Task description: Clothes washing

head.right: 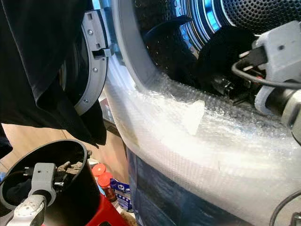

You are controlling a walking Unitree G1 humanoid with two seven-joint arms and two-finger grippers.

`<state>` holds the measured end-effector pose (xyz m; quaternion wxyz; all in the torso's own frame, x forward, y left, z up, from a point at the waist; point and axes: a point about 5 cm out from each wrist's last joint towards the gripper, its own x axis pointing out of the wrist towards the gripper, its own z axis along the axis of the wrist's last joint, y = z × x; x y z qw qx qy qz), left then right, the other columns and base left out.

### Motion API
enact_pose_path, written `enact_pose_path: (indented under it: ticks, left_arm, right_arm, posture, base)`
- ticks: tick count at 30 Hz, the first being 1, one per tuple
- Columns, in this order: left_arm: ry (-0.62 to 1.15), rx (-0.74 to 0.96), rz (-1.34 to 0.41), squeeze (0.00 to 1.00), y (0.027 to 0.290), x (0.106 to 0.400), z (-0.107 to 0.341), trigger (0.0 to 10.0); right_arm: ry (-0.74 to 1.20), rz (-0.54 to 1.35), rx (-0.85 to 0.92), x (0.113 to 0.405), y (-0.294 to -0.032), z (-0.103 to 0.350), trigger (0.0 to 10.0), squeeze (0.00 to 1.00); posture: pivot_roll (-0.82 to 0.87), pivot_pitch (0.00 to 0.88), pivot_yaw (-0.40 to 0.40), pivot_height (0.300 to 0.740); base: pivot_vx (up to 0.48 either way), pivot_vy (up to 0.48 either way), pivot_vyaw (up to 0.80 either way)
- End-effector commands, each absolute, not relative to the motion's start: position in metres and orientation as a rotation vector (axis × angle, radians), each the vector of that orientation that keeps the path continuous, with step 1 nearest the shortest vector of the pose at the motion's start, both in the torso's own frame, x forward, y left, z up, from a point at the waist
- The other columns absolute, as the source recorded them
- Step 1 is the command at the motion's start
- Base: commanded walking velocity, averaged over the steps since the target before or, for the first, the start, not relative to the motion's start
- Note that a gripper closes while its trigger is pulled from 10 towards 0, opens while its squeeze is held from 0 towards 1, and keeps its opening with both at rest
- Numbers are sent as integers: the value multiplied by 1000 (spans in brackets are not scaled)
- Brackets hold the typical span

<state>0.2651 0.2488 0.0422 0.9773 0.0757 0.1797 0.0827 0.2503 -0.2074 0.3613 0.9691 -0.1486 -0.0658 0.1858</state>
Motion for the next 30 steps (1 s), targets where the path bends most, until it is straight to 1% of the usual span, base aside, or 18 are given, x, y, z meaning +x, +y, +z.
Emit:
enact_pose_path:
  ticks: [1, 2, 3, 5, 7, 10, 12, 15, 17, 18, 19, 20, 22, 23, 26, 28, 29, 30]
  left_arm:
    - [412, 153, 142, 0, 247, 262, 33, 10000]
    - [412, 153, 142, 0, 247, 262, 33, 10000]
    - [411, 154, 143, 0, 248, 263, 34, 10000]
    - [409, 155, 143, 0, 248, 264, 34, 10000]
    - [397, 153, 144, 0, 247, 267, 37, 10000]
    - [383, 153, 146, 0, 248, 268, 39, 10000]
    - [379, 153, 148, 0, 248, 268, 39, 10000]
    - [360, 153, 155, 0, 249, 269, 41, 10000]
    - [349, 147, 171, 0, 251, 271, 43, 10000]
    - [332, 145, 186, 0, 252, 273, 46, 10000]
    - [324, 142, 191, 0, 252, 274, 47, 10000]
    - [308, 135, 197, 0, 251, 276, 50, 10000]
    - [286, 137, 207, 0, 251, 277, 53, 10000]
    - [274, 129, 225, 0, 253, 277, 54, 10000]
    - [262, 132, 249, 0, 256, 275, 56, 10000]
    - [240, 137, 274, 0, 261, 274, 59, 10000]
    - [208, 131, 300, 0, 265, 273, 63, 10000]
    - [198, 129, 307, 0, 266, 272, 64, 10000]
  right_arm:
    - [-248, 434, -309, 242, -197, 369, 10000, 0]
    - [-248, 434, -309, 242, -197, 369, 10000, 0]
    - [-330, 512, -272, 239, -185, 371, 10000, 0]
    - [-319, 573, -230, 238, -177, 367, 10000, 0]
    - [-401, 793, -198, 223, -155, 361, 10000, 0]
    - [-522, 862, -105, 217, -148, 361, 10000, 0]
    - [-459, 1003, 24, 216, -140, 347, 10000, 0]
    - [-431, 1171, 66, 202, -128, 331, 10000, 0]
    - [-423, 1303, 231, 193, -120, 325, 10000, 0]
    - [-397, 1444, 418, 180, -116, 315, 10000, 0]
    - [-380, 1474, 474, 178, -116, 311, 10000, 0]
    - [-303, 1488, 516, 177, -117, 295, 10000, 0]
    - [-188, 1475, 467, 176, -112, 271, 10000, 0]
    - [-54, 1465, 418, 175, -109, 244, 10000, 0]
    - [108, 1423, 451, 178, -113, 208, 10000, 0]
    - [240, 1349, 438, 183, -118, 175, 10000, 0]
    - [358, 1257, 416, 187, -125, 141, 10000, 0]
    - [393, 1226, 407, 187, -128, 130, 10000, 0]
  posture:
    - [-57, 0, 94, 740]
    - [-57, 0, 94, 740]
    - [-57, 0, 95, 740]
    - [-51, 0, 94, 740]
    - [-45, 0, 93, 740]
    - [-44, 0, 96, 740]
    - [-43, 0, 96, 740]
    - [-49, 0, 98, 740]
    - [-52, 0, 97, 740]
    - [-52, 0, 96, 740]
    - [-53, 0, 96, 740]
    - [-53, 0, 94, 740]
    - [-48, 0, 90, 740]
    - [-45, 0, 92, 740]
    - [-33, 0, 90, 740]
    - [-24, 0, 84, 740]
    - [-22, 0, 84, 740]
    - [-18, 0, 82, 740]
  base:
    - [0, 0, 0]
    - [0, 0, 0]
    - [0, 0, 0]
    - [0, 0, 0]
    - [0, 0, 0]
    - [0, 0, 0]
    - [0, 0, 0]
    - [0, 0, 0]
    - [0, 0, 0]
    - [0, 0, 0]
    - [0, 0, 0]
    - [0, 0, 0]
    - [0, 0, 0]
    - [0, 0, 0]
    - [0, 0, 0]
    - [0, 0, 0]
    - [0, 0, 0]
    - [0, 0, 0]
